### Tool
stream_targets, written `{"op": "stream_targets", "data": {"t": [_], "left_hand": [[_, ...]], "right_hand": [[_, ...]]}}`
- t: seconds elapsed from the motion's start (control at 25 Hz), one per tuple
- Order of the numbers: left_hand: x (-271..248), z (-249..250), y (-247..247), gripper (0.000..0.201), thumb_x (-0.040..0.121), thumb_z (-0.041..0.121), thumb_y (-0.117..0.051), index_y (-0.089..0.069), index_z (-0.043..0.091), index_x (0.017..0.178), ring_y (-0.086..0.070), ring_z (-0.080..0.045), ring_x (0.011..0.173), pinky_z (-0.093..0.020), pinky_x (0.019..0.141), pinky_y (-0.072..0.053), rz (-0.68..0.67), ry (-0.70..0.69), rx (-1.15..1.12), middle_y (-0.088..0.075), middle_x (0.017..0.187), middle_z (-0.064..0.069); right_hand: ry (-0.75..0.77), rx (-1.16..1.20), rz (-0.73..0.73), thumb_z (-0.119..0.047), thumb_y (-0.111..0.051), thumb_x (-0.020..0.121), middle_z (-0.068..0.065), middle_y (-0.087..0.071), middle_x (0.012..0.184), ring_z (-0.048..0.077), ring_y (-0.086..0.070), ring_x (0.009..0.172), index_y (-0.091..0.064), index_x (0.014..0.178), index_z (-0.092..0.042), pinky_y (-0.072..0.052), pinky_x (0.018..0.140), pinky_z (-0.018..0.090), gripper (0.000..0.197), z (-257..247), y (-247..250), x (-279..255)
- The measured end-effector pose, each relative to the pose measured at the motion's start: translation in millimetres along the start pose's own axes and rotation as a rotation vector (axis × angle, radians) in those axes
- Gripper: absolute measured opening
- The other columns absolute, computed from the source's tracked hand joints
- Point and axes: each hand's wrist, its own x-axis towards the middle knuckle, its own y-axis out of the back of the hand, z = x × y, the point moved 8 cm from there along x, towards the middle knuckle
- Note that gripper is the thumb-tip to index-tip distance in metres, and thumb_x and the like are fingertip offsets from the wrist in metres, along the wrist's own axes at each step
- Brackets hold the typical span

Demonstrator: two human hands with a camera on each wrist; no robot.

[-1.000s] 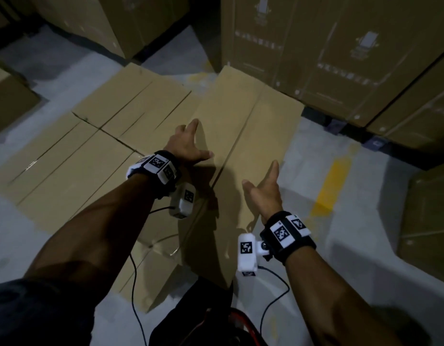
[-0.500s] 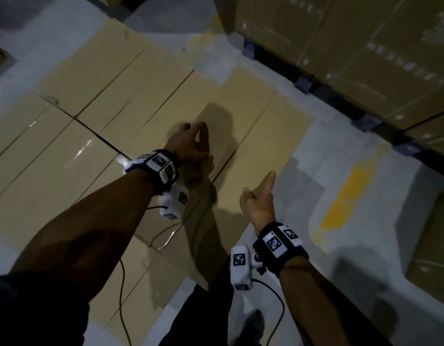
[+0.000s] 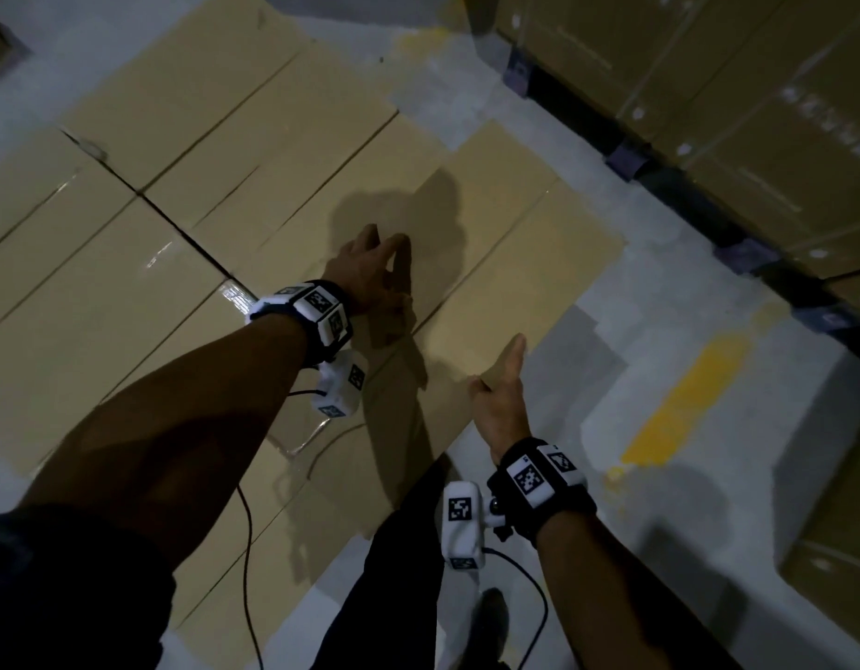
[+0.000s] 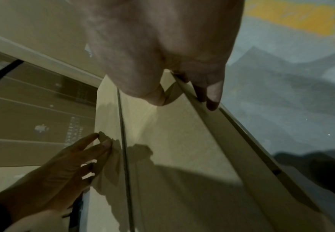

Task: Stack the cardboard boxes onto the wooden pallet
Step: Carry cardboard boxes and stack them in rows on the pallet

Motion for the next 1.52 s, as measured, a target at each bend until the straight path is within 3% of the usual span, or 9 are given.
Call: {"op": "stream_targets", "data": {"t": [0.16, 0.36, 0.52, 0.76, 0.92, 1.08, 1.28, 1.4, 1.52], "left_hand": [[-30, -10, -2, 0.082, 0.087, 0.047, -0.069, -0.026, 0.025, 0.154, -0.021, -0.035, 0.146, -0.054, 0.112, -0.033, 0.017, 0.031, 0.021, -0.011, 0.163, -0.011], [-109, -21, -21, 0.073, 0.092, 0.039, -0.065, -0.032, 0.016, 0.153, -0.023, -0.03, 0.148, -0.047, 0.117, -0.029, 0.108, 0.221, -0.255, -0.022, 0.162, -0.011], [-175, -31, -47, 0.06, 0.09, 0.033, -0.066, -0.048, 0.009, 0.142, -0.044, -0.036, 0.132, -0.043, 0.109, -0.039, 0.336, 0.46, -0.53, -0.047, 0.143, -0.015], [-273, -27, -112, 0.065, 0.091, 0.025, -0.065, -0.04, 0.006, 0.147, -0.041, -0.034, 0.137, -0.039, 0.114, -0.034, 0.616, 0.861, -0.938, -0.039, 0.152, -0.016], [-310, -18, -151, 0.072, 0.092, 0.029, -0.068, -0.033, 0.009, 0.151, -0.037, -0.033, 0.14, -0.039, 0.112, -0.033, 0.671, 1.008, -1.184, -0.036, 0.154, -0.017], [-300, -22, -173, 0.08, 0.091, 0.036, -0.069, -0.026, 0.011, 0.154, -0.036, -0.031, 0.141, -0.037, 0.11, -0.034, 0.659, 0.998, -1.4, -0.034, 0.157, -0.014], [-266, -20, -186, 0.083, 0.092, 0.037, -0.068, -0.021, 0.015, 0.156, -0.047, -0.029, 0.132, -0.033, 0.104, -0.04, 0.6, 0.97, -1.623, -0.042, 0.152, -0.011], [-256, -13, -184, 0.081, 0.094, 0.036, -0.066, -0.02, 0.015, 0.156, -0.042, -0.029, 0.136, -0.029, 0.097, -0.039, 0.614, 0.97, -1.663, -0.037, 0.156, -0.01], [-251, -9, -182, 0.082, 0.093, 0.039, -0.066, -0.02, 0.012, 0.156, -0.041, -0.03, 0.137, -0.032, 0.104, -0.036, 0.627, 1.026, -1.592, -0.038, 0.155, -0.013]], "right_hand": [[0.023, -0.108, -0.066, -0.012, -0.051, 0.1, 0.0, -0.009, 0.167, 0.025, -0.023, 0.149, 0.002, 0.159, -0.034, -0.025, 0.1, 0.023, 0.082, -7, 3, 1], [0.061, -0.368, -0.104, -0.017, -0.049, 0.097, 0.004, -0.003, 0.166, 0.029, -0.022, 0.148, -0.021, 0.158, -0.028, -0.028, 0.113, 0.03, 0.068, -26, 24, -23], [0.205, -0.672, -0.184, -0.021, -0.052, 0.097, 0.008, -0.016, 0.164, 0.031, -0.022, 0.147, -0.026, 0.157, -0.024, -0.023, 0.118, 0.037, 0.065, -48, 28, -32], [0.518, -1.113, -0.439, -0.027, -0.055, 0.093, 0.013, -0.034, 0.154, 0.037, -0.038, 0.136, -0.034, 0.152, -0.019, -0.038, 0.11, 0.045, 0.063, -79, -3, -44], [0.777, -1.386, -0.564, -0.029, -0.056, 0.092, 0.011, -0.033, 0.156, 0.035, -0.032, 0.14, -0.031, 0.153, -0.021, -0.035, 0.111, 0.044, 0.066, -102, -56, -61], [0.995, -1.568, -0.624, -0.035, -0.058, 0.094, 0.011, -0.027, 0.16, 0.035, -0.028, 0.143, -0.026, 0.155, -0.023, -0.029, 0.114, 0.045, 0.069, -127, -128, -67], [1.325, -1.652, -0.741, -0.039, -0.058, 0.092, 0.01, -0.029, 0.16, 0.034, -0.029, 0.144, -0.029, 0.154, -0.024, -0.03, 0.114, 0.049, 0.071, -142, -214, -89], [1.597, -1.806, -0.903, -0.045, -0.053, 0.094, 0.01, -0.027, 0.161, 0.031, -0.023, 0.148, -0.032, 0.154, -0.025, -0.024, 0.118, 0.049, 0.067, -122, -249, -112], [1.856, -1.979, -1.047, -0.046, -0.045, 0.099, 0.009, -0.03, 0.161, 0.031, -0.02, 0.15, -0.039, 0.151, -0.025, -0.016, 0.122, 0.049, 0.056, -97, -264, -125]]}}
